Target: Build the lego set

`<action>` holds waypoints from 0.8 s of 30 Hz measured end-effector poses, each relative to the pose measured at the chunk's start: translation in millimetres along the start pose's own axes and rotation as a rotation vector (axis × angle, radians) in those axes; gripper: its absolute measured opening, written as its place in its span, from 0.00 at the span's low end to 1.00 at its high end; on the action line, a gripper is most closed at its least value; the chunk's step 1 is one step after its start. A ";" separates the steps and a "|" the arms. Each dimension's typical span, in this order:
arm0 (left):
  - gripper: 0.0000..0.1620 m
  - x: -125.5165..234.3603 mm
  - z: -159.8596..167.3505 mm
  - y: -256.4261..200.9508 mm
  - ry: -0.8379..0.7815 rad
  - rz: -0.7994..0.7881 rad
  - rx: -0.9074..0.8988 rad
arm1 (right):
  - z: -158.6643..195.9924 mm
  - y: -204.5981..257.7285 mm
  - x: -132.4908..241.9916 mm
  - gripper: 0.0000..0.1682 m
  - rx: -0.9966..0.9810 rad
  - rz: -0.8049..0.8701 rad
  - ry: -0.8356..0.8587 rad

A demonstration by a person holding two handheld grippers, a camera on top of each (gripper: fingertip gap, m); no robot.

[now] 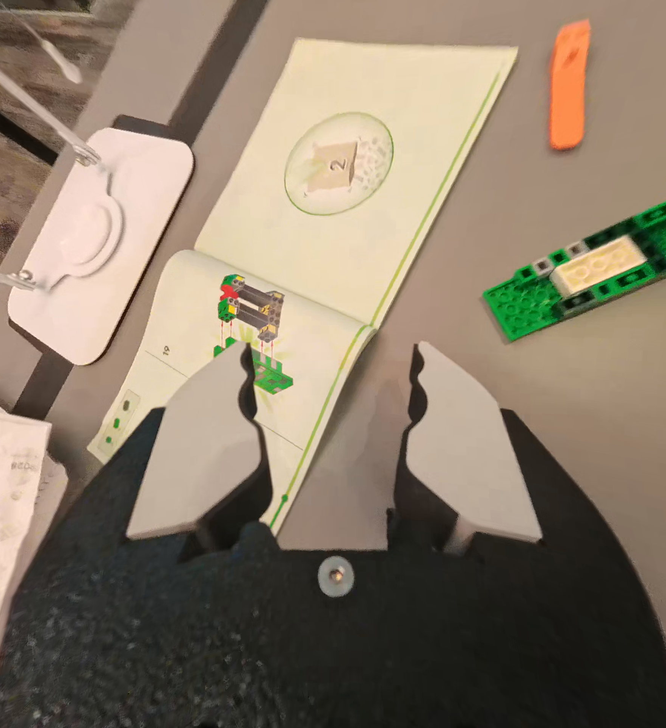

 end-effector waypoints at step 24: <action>0.47 -61.1 -244.2 -118.6 -0.468 0.269 -0.214 | 39.6 -24.7 59.8 0.36 0.111 0.036 -0.022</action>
Point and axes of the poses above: each gripper's, where its closed fingertips meet, x back along the fingers, z out of its underside, y = z × x across the jaws, the point moved 7 cm from there along x, back along the fingers, and after that the axes turned 8 degrees about y, right-handed, at the moved point
